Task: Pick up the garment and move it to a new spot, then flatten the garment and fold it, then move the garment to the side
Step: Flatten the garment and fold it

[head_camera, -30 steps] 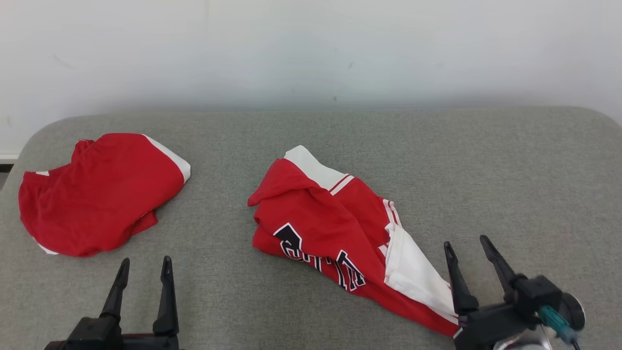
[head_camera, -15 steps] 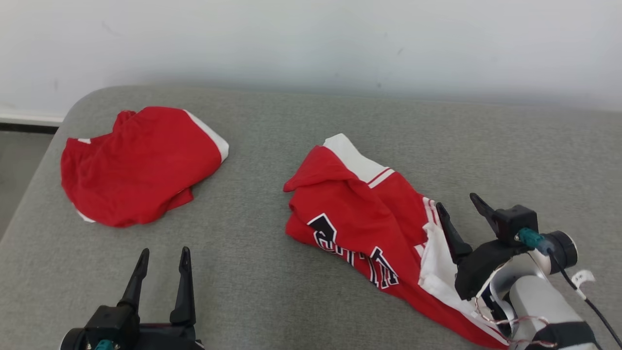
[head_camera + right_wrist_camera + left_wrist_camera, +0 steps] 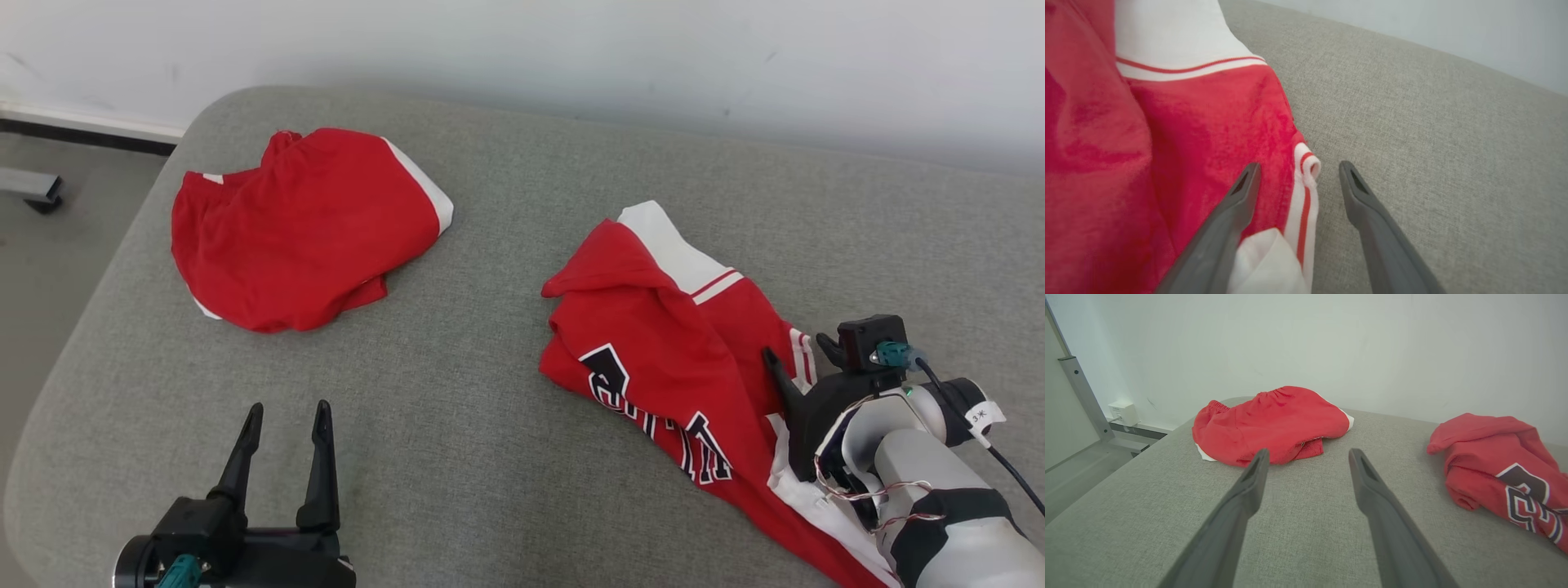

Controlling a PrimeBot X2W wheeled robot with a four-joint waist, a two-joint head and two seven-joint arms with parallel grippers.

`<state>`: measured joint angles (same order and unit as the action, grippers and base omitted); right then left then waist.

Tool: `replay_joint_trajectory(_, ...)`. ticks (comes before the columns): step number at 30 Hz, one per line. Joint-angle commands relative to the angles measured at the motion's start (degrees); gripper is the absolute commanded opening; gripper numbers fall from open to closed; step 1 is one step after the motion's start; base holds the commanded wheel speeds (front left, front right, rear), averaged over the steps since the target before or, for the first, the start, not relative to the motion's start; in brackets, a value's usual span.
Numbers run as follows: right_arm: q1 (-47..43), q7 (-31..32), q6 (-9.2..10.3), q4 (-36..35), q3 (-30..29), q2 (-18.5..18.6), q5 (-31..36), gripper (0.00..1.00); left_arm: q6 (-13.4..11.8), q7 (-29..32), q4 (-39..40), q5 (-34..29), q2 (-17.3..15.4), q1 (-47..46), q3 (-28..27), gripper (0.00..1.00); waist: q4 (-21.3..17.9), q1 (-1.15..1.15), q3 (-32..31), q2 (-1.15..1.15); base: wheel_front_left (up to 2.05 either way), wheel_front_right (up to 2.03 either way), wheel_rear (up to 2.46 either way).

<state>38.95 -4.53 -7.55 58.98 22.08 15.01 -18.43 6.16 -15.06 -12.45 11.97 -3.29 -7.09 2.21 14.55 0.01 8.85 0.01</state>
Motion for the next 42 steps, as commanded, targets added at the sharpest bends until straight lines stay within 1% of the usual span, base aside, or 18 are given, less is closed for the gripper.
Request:
replay_joint_trajectory(1,0.7,0.2,0.13,0.9,0.5,0.1,-1.1,0.00,0.3,-0.2,-0.2,-0.8,0.2,-0.3,-0.1,1.00,0.5,-0.01,0.6,-0.01,0.00,0.00,0.00)
replay_joint_trajectory(3,1.4,-0.4,0.13,1.7,1.5,0.4,-2.1,0.00,0.3,-0.2,-0.4,-0.8,0.3,-0.4,-0.3,1.00,0.4,-0.01,0.5,-0.01,0.00,0.00,0.00)
replay_joint_trajectory(9,5.1,-6.2,0.13,1.9,2.2,3.4,-4.5,0.00,0.6,-0.2,-0.6,-1.1,0.4,-0.6,-0.9,1.00,-1.6,-0.01,-0.5,-0.01,0.00,0.00,0.00)
replay_joint_trajectory(11,5.6,-6.9,0.13,2.0,2.2,4.0,-4.8,0.00,0.7,-0.2,-0.6,-1.2,0.4,-0.5,-0.8,1.00,-1.9,-0.01,-0.8,-0.01,0.00,0.00,0.00)
replay_joint_trajectory(15,7.5,-8.4,0.13,2.5,1.4,7.3,-6.0,0.00,0.9,-0.2,-0.8,-1.2,0.4,-0.2,-0.7,1.00,-2.9,-0.01,-1.8,-0.01,0.00,0.00,0.00)
replay_joint_trajectory(20,7.5,-9.4,0.13,4.3,-0.5,10.9,-8.0,0.00,0.8,-0.2,-0.6,-0.5,0.4,0.6,-0.2,1.00,-3.1,-0.01,-2.2,-0.01,0.00,0.00,0.00)
replay_joint_trajectory(22,6.8,-9.7,0.13,5.3,-0.7,11.3,-8.4,0.00,0.8,-0.2,-0.7,-0.3,0.4,1.0,-0.1,1.00,-3.0,-0.01,-2.1,-0.01,0.00,0.00,0.00)
replay_joint_trajectory(23,6.6,-9.7,0.13,5.7,-0.7,11.3,-8.5,0.22,0.9,-0.2,-0.8,-0.3,0.4,1.2,-0.2,1.00,-3.0,-0.01,-2.1,-0.01,0.00,0.00,0.00)
replay_joint_trajectory(24,6.6,-9.7,0.13,6.1,-0.6,11.3,-8.4,0.91,0.9,-0.2,-1.0,-0.2,0.4,1.2,-0.2,1.00,-3.0,-0.01,-2.0,-0.01,0.00,0.00,0.00)
replay_joint_trajectory(25,6.6,-9.7,0.13,6.5,-0.5,11.3,-8.2,1.00,0.9,-0.2,-1.0,-0.2,0.4,1.2,-0.1,1.00,-3.0,-0.01,-2.0,-0.01,0.00,0.00,0.00)
replay_joint_trajectory(28,7.0,-10.1,0.13,6.8,-0.7,11.0,-8.1,1.00,0.9,-0.2,-1.1,0.0,0.4,1.1,-0.1,1.00,-3.3,-0.01,-2.1,-0.01,0.00,0.00,0.00)
replay_joint_trajectory(32,6.6,-10.6,0.13,4.5,-1.4,10.5,-7.2,1.00,0.8,-0.2,-1.0,-0.6,0.4,1.6,-0.8,1.00,-4.6,-0.01,-3.2,-0.01,0.00,0.00,0.00)
replay_joint_trajectory(34,5.4,-10.7,0.13,0.4,-2.9,10.3,-6.5,1.00,0.9,-0.2,-0.9,-1.0,0.4,1.9,-1.4,1.00,-5.6,-0.01,-3.8,-0.01,0.00,0.00,0.00)
replay_joint_trajectory(37,1.6,-10.7,0.13,-7.4,-6.8,9.9,-5.0,1.00,1.0,-0.2,-0.8,-1.4,0.4,2.3,-2.2,1.00,-7.1,-0.01,-4.5,-0.01,0.00,0.00,0.00)
replay_joint_trajectory(42,-8.0,-10.6,0.13,-21.0,-14.0,6.9,-1.0,1.00,1.1,-0.2,-0.4,-2.3,0.4,2.7,-3.4,1.00,-9.9,-0.01,-5.5,-0.01,0.00,0.00,0.00)
